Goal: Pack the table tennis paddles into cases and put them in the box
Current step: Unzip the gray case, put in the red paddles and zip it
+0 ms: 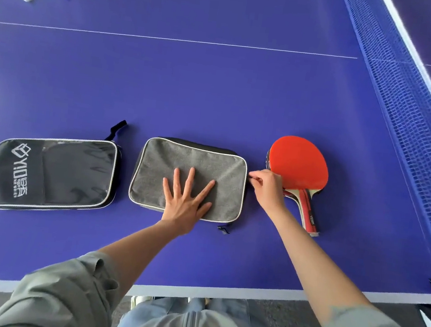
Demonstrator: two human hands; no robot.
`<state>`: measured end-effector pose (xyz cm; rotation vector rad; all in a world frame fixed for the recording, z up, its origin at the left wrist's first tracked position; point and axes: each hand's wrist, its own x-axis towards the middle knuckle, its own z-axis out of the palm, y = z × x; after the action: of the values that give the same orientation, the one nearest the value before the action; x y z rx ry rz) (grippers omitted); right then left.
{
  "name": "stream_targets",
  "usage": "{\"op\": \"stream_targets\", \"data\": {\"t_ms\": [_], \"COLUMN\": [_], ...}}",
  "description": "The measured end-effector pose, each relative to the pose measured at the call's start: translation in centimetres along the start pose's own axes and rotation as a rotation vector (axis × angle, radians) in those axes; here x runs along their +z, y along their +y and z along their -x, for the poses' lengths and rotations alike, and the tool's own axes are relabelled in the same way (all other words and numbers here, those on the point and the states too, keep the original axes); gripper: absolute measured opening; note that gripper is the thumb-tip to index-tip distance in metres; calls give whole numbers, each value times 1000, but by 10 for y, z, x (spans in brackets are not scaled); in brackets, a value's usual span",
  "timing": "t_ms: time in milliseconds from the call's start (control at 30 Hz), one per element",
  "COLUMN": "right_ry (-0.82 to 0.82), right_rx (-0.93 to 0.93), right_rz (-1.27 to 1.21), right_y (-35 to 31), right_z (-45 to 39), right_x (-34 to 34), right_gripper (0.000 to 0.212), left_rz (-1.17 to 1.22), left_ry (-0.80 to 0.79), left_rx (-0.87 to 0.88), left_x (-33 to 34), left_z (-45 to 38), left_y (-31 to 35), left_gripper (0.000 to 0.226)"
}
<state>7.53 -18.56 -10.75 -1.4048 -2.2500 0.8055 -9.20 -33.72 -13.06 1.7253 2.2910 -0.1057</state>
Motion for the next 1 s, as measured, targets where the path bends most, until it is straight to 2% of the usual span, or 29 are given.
{"op": "stream_targets", "data": {"t_ms": [167,233,333,433,567,733,1000], "right_ry": [4,-19,-96,-116,-176,-200,-134], "right_rx": [8,30,34,23,-54,-186,-189], "right_rz": [-58,-136,-239,-257,-183,-84,-39], "right_y": [-2,-6,-21,-25,-8,4,16], "right_z": [27,54,94,112,105,83,39], "right_x": [0,4,23,37,34,24,13], "right_gripper": [16,15,10,4,7,7,8], "left_rz": [12,94,201,129,48,42,50], "left_ry": [-6,-6,-32,4,80,105,113], "left_rx": [115,47,-64,-66,-32,-40,-17], "left_x": [-17,-25,-25,-12,5,5,8], "left_z": [-18,-21,-22,-17,-12,-15,-14], "left_y": [-25,-20,5,21,14,15,10], "left_gripper": [67,67,54,58,66,63,62]}}
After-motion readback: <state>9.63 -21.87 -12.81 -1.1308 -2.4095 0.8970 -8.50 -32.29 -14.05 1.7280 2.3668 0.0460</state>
